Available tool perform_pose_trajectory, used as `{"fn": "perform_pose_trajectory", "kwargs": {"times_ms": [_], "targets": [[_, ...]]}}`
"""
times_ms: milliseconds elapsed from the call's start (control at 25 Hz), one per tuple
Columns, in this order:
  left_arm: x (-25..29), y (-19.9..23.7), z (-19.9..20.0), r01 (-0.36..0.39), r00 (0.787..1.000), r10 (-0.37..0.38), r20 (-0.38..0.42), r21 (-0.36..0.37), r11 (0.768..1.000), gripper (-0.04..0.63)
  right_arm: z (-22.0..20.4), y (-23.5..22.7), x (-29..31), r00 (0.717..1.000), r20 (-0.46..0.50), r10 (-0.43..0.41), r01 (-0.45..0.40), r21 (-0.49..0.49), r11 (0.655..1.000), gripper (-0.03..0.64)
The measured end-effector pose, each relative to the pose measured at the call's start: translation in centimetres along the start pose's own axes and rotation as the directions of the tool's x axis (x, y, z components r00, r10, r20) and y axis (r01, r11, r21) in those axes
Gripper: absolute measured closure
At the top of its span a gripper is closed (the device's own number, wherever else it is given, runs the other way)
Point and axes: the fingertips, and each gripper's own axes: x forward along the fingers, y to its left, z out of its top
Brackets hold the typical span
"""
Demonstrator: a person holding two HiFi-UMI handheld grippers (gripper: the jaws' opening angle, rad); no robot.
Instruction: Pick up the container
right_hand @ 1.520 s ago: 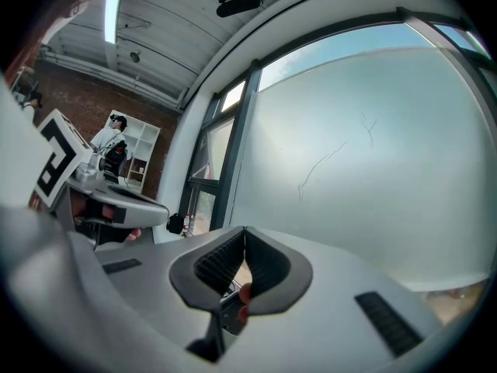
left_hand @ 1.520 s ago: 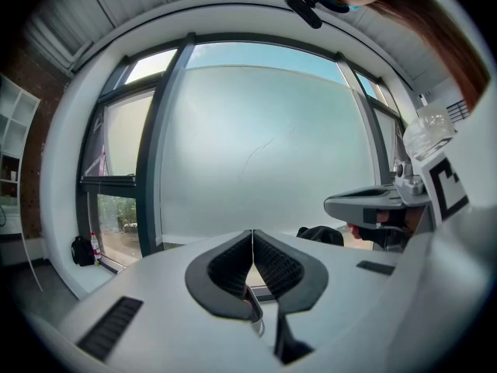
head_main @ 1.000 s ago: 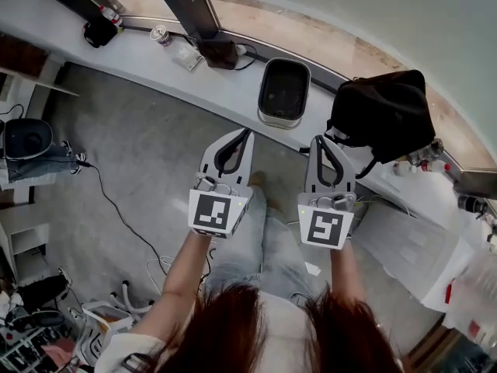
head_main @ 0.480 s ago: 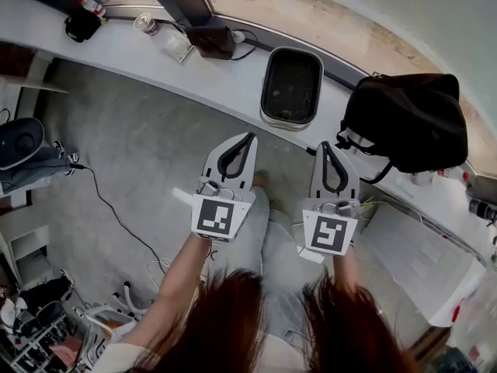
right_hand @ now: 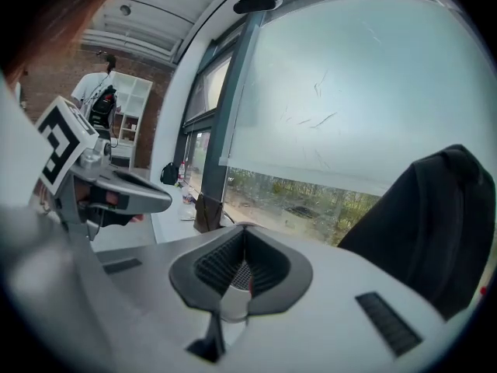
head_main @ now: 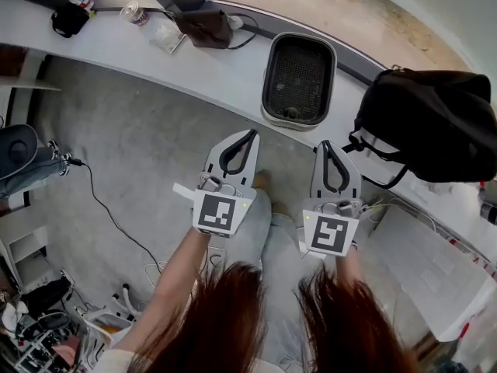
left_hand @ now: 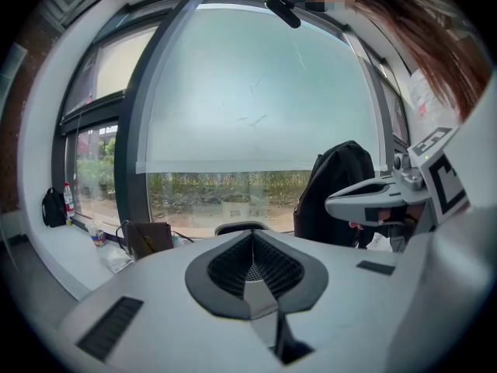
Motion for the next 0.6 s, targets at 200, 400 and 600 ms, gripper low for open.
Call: {"fn": "perform_pose_trajectory", "kwargs": {"times_ms": [200,400,600], "targets": [[1.5,0.1,-4.1,0.005,1.0,-0.005,-0.026,0.005,1.0,0.578,-3.8,0.8,1.5,1.0,-0.018,0.006,-0.006,0.029,1.0,0.592],[2.9,0.6,-8.0,-0.011,0.999,0.011,-0.05,-0.013,1.0,0.578,-8.2,1.5,2.7,0.997,-0.071,0.025,-0.024,0.022,0.999,0.592],[4.3,1.1,-11.1,-0.014,0.998,0.013,-0.069,-0.015,1.0,0.578,-11.9,1.8,3.9,0.994,-0.109,0.025,-0.022,0.035,0.999,0.592]]}}
